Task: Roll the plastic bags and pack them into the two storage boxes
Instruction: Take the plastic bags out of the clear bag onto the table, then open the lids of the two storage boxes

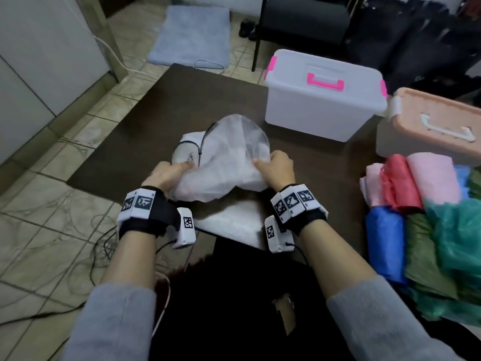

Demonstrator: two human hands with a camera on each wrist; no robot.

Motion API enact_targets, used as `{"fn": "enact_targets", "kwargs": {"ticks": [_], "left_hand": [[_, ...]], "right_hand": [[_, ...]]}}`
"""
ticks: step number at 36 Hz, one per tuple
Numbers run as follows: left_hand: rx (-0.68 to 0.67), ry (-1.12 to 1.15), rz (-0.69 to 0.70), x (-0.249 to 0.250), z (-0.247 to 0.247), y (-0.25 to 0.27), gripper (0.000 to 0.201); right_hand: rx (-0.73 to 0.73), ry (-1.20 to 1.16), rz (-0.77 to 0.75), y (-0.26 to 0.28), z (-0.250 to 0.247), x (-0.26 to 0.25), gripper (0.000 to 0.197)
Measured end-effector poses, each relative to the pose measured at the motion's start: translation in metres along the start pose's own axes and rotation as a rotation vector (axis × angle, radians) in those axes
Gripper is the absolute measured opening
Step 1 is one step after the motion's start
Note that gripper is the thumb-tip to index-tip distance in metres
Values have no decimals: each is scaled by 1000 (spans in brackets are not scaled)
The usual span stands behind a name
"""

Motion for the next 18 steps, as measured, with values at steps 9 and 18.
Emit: {"fn": "enact_targets", "kwargs": {"ticks": [9,18], "left_hand": [[334,-118,233,22,-33,22,64],[205,-667,403,63,54,88,70]], "right_hand": [[-48,199,25,-1,0,-9,42],[321,402,-140,-11,-51,-47,67]]}}
Point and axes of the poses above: each hand's wrist, its own y-axis away from the middle knuckle, its own z-axis out of the palm, x = y × z, the point moved 5 cm from there along -y, towards the middle knuckle, and after that the axes turned 2 degrees about x, right-handed, at the moved point
